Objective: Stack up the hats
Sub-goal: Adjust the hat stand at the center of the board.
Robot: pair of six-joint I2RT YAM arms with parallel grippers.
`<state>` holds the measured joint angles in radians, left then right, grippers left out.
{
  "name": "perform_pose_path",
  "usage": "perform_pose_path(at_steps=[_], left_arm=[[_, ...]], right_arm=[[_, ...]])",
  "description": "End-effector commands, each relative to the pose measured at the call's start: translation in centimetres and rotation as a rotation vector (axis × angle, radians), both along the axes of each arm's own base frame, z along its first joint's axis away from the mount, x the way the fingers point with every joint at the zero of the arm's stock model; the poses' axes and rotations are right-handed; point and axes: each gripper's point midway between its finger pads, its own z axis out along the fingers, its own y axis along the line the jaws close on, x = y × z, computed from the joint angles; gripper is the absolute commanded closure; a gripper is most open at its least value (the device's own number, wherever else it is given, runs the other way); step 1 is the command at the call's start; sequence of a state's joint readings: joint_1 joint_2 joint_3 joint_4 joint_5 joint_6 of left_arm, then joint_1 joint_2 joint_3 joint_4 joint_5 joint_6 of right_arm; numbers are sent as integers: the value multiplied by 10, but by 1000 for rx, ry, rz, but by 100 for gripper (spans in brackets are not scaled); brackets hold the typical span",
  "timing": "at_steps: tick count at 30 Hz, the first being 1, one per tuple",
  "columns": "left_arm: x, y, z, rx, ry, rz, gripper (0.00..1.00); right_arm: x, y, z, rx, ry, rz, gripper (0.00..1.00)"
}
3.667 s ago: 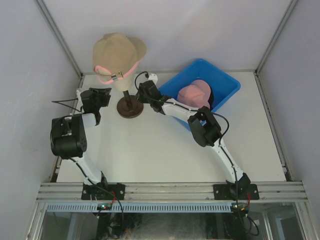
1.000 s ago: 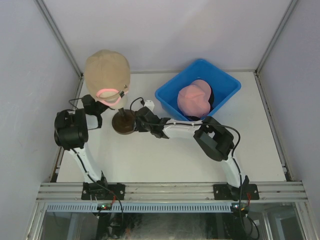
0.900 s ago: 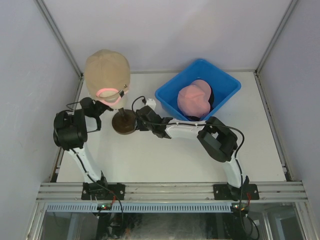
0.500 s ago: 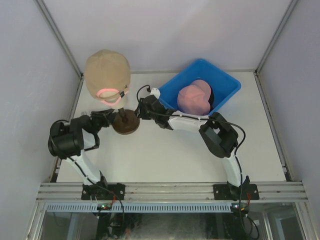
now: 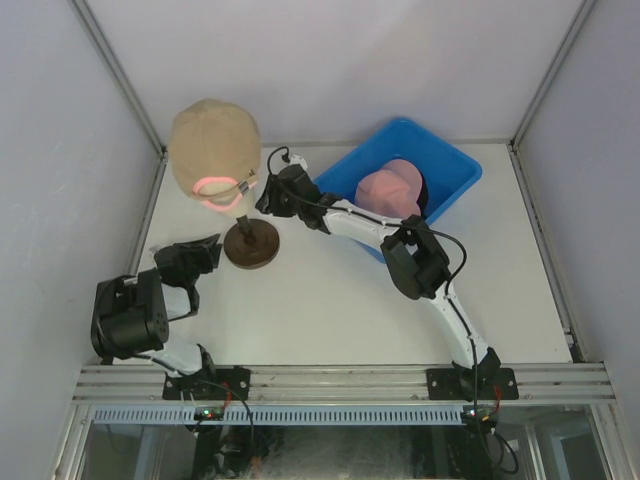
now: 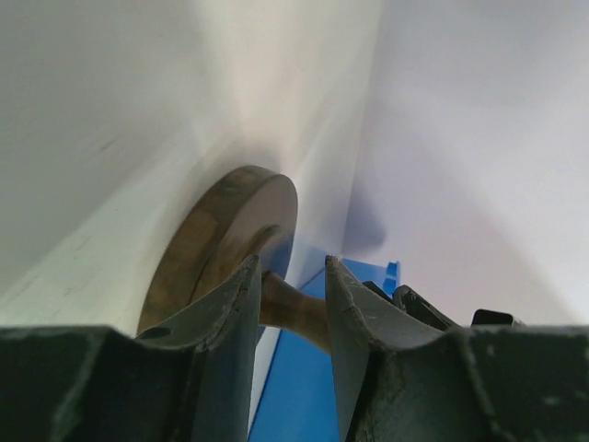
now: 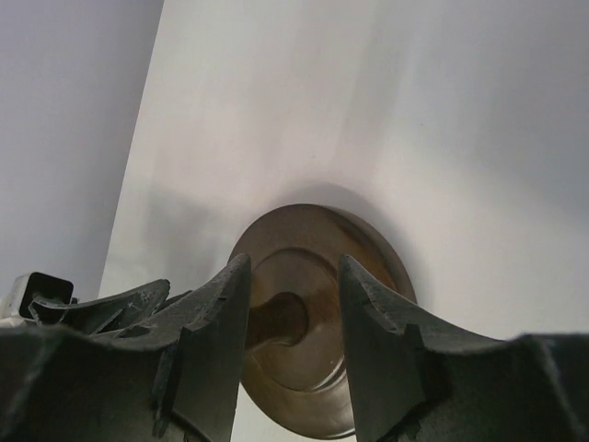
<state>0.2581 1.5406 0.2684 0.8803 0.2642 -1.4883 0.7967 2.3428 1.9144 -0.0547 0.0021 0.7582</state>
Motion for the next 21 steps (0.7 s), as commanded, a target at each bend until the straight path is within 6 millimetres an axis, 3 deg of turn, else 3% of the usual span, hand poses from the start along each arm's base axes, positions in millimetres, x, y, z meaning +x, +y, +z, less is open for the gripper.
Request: perform_pose_path(at_steps=[1, 12, 16, 21], left_arm=[[-16, 8, -17, 83, 89, 29, 62], [-27, -2, -17, 125, 100, -20, 62], [-33, -7, -33, 124, 149, -32, 62], [-38, -9, -49, 121, 198, -35, 62]], right_arm=[[-2, 14, 10, 54, 25, 56, 57], [9, -7, 38, 210, 65, 136, 57], [5, -8, 29, 152, 85, 149, 57], [1, -18, -2, 69, 135, 118, 58]])
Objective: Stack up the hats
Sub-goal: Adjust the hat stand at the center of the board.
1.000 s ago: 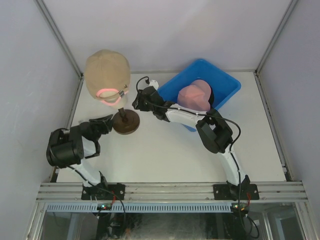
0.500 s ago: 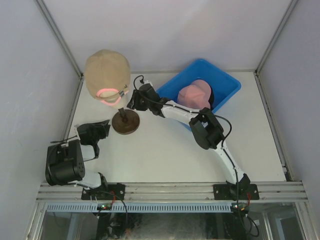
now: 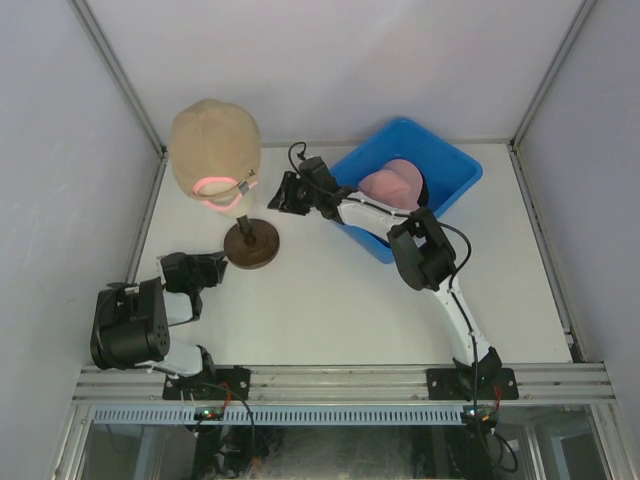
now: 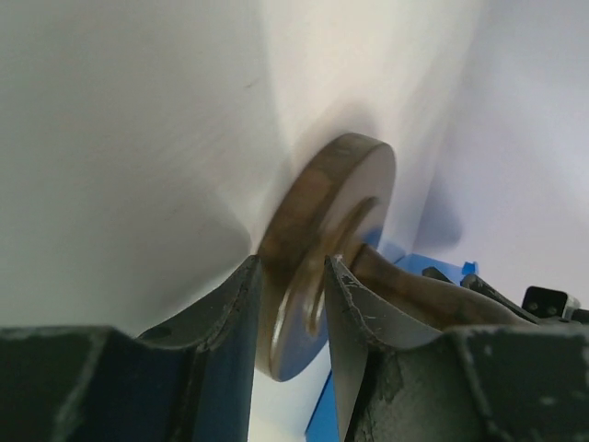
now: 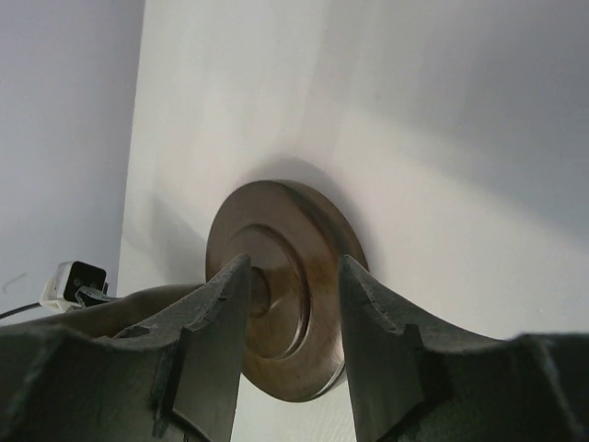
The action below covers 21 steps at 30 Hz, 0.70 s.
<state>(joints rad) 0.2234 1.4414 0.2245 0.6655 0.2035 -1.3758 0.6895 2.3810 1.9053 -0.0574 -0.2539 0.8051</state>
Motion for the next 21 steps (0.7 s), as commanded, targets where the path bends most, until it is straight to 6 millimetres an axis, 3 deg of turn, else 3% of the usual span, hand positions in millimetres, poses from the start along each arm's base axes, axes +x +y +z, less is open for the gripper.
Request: perform_pose_path(at_steps=[1, 14, 21], left_arm=[[-6, 0, -18, 30, 47, -7, 62], [20, -2, -13, -1, 24, -20, 62], [34, 0, -8, 13, 36, -27, 62]], right_arm=[[-11, 5, 13, -24, -11, 22, 58], [-13, 31, -19, -162, -16, 57, 57], [-22, 24, -48, -239, 25, 69, 57]])
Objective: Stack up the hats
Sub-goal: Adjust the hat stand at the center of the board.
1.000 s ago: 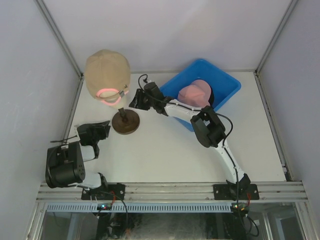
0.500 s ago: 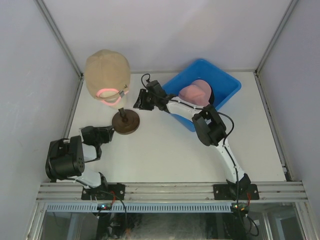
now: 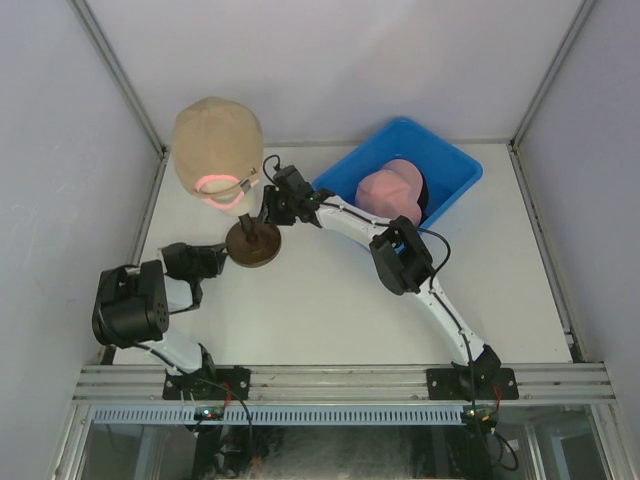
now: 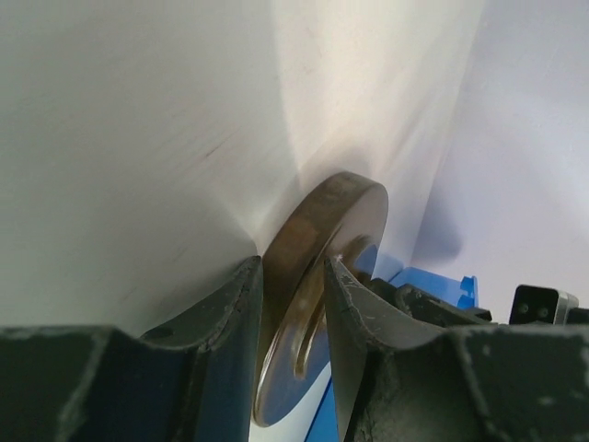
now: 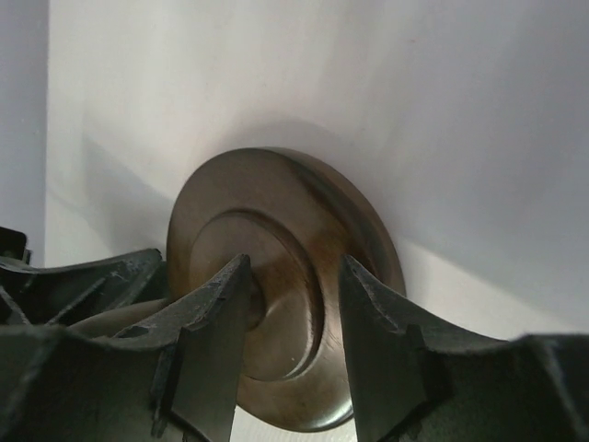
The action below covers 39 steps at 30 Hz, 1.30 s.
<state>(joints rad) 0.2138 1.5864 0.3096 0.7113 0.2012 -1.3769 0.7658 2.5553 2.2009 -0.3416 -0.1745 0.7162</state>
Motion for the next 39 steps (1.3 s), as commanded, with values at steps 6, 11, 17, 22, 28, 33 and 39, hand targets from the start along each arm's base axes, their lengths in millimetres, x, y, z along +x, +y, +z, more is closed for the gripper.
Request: perform_pose_path(at_steps=[6, 11, 17, 22, 28, 33, 39], left_arm=[[20, -6, -3, 7, 30, -40, 62], [27, -10, 1, 10, 27, -63, 62], [38, -18, 7, 24, 32, -117, 62], [57, -34, 14, 14, 17, -199, 62], [76, -50, 20, 16, 10, -280, 62], [86, -58, 22, 26, 16, -326, 62], [96, -67, 26, 29, 12, -369, 62]], right_arm=[[-12, -18, -20, -125, -21, -6, 59], [-15, -22, -17, -147, -20, 6, 59], [-34, -13, -18, -129, 28, 52, 59], [-51, -12, -27, -106, 73, 56, 59], [-68, -14, -29, -88, 100, 43, 60], [-78, -15, -30, -83, 117, 23, 60], [-90, -13, -34, -75, 144, -12, 61]])
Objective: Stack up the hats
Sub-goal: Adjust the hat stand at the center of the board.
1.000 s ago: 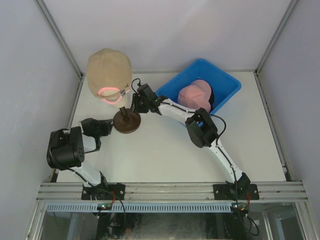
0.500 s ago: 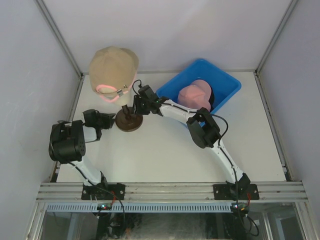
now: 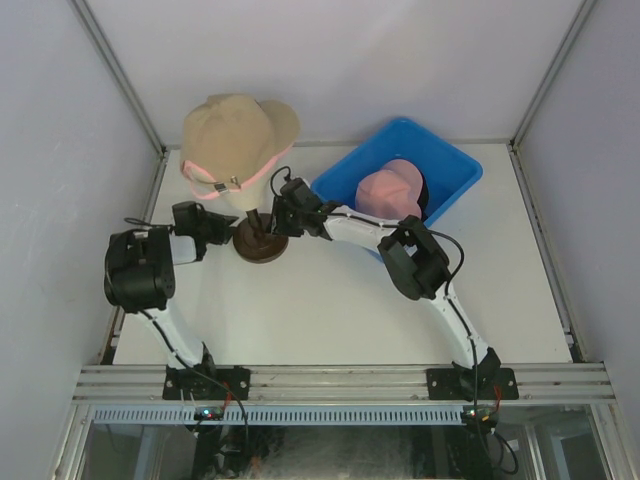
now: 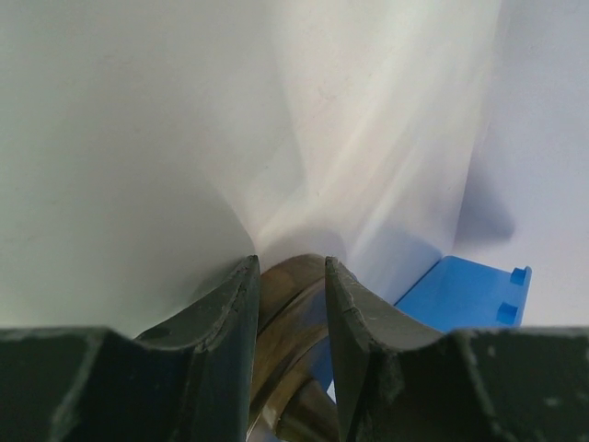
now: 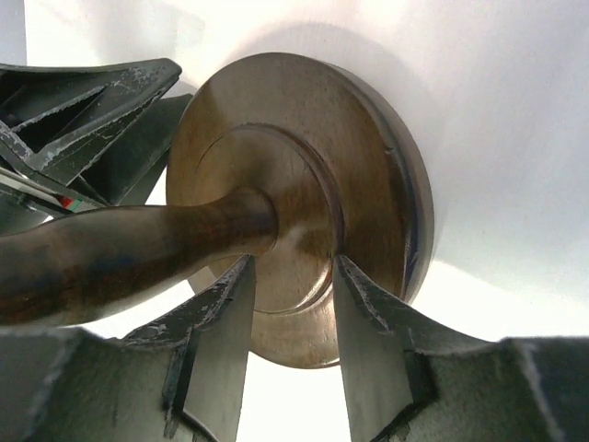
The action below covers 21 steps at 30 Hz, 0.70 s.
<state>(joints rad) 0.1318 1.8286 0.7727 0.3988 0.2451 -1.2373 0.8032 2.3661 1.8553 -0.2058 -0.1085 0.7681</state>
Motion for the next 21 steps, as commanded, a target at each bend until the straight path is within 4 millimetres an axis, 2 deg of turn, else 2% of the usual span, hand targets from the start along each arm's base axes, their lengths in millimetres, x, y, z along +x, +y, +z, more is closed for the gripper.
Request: perform_pose_path(at_steps=[1, 11, 21], left_arm=[[11, -46, 22, -57, -52, -182, 62], [25, -70, 26, -73, -65, -273, 62], [26, -74, 28, -80, -76, -295, 62]], right_arm=[[-52, 6, -29, -44, 132, 22, 61], [-71, 0, -32, 6, 168, -86, 63], [-83, 1, -34, 17, 188, -123, 65]])
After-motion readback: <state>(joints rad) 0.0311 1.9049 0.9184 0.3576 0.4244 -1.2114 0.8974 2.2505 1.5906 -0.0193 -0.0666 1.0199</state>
